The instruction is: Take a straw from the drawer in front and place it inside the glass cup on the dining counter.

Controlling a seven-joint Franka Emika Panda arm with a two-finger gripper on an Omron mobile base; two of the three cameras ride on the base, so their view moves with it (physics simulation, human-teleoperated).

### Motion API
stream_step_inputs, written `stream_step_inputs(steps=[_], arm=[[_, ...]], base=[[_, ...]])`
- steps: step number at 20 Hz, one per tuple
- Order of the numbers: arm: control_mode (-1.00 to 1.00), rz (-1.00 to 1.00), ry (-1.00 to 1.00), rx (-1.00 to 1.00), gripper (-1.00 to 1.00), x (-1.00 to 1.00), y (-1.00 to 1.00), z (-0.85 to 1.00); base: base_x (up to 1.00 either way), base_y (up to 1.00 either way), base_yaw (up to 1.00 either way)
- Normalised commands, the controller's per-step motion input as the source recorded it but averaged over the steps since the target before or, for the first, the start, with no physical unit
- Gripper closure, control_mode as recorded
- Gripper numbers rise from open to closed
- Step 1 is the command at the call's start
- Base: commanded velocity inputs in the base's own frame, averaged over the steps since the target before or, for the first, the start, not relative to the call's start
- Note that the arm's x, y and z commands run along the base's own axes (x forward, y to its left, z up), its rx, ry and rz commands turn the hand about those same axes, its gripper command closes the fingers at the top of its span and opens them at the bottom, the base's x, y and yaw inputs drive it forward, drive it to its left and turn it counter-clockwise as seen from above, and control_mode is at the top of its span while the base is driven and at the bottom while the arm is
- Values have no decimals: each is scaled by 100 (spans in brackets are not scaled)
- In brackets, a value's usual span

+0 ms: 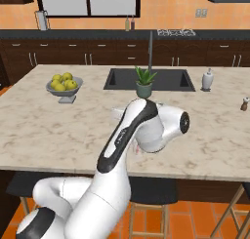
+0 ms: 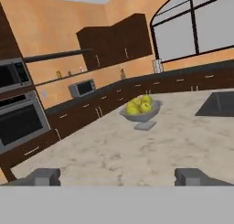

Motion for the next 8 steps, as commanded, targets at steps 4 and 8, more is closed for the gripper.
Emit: stream_step_inputs(steps=[4,8], arm=[[-100,0,34,-47,-100,-26,90,1],[-100,0,32,-44,-100,0,99,-5]], base=[[0,0,0],[0,0,0]])
